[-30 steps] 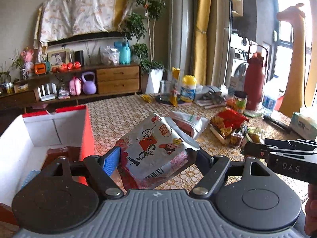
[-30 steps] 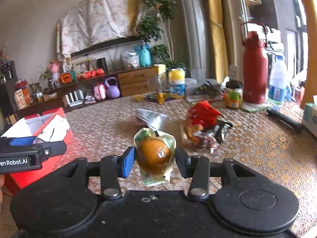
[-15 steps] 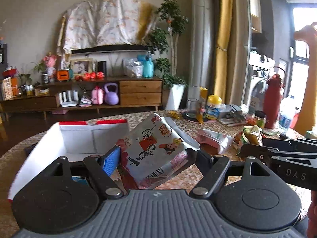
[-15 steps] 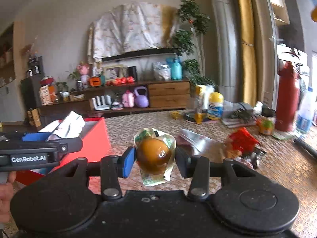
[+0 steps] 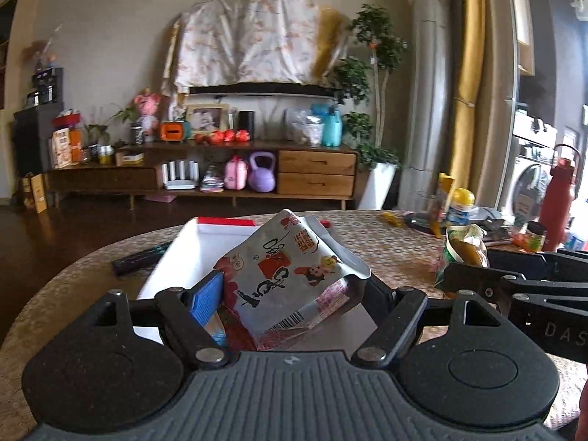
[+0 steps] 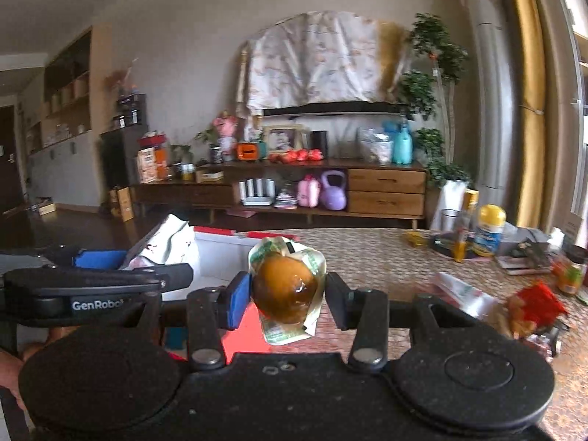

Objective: Organize snacks
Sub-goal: 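Carry the pouch and round snack over the box and lower them in, then open both grippers to drop the pouch and round snack into the box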

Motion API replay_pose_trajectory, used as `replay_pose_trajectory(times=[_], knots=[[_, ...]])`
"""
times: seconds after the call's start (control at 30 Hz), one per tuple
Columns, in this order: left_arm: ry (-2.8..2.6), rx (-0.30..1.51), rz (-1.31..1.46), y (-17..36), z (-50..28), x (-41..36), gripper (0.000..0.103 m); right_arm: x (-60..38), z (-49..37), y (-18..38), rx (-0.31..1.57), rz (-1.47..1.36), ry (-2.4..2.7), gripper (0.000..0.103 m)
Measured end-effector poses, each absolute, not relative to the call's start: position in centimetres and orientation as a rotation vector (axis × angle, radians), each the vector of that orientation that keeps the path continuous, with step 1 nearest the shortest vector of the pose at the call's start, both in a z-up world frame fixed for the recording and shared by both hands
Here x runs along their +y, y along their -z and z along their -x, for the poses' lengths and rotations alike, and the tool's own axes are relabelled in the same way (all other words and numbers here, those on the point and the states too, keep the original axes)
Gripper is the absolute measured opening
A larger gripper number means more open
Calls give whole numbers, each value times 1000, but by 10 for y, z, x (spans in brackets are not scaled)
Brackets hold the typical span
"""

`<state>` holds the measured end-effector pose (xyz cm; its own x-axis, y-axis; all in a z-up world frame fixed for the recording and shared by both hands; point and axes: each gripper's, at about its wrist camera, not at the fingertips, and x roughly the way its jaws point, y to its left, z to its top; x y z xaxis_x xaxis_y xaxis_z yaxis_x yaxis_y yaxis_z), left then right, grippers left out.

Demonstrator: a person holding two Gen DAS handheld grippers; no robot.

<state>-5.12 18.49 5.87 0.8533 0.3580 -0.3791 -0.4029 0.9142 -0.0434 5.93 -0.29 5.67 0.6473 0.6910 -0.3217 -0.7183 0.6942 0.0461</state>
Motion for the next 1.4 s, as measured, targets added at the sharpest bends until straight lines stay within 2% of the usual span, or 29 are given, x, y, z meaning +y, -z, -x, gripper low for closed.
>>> replay_pose_trajectory(times=[0.47,1.4], knots=[[-458,403,148,-48,61,217,79,40,-50,-56,349,123,-877,43],[-439,526,148,-12,21,252,79,98,-80,-36,443,217,-919,43]])
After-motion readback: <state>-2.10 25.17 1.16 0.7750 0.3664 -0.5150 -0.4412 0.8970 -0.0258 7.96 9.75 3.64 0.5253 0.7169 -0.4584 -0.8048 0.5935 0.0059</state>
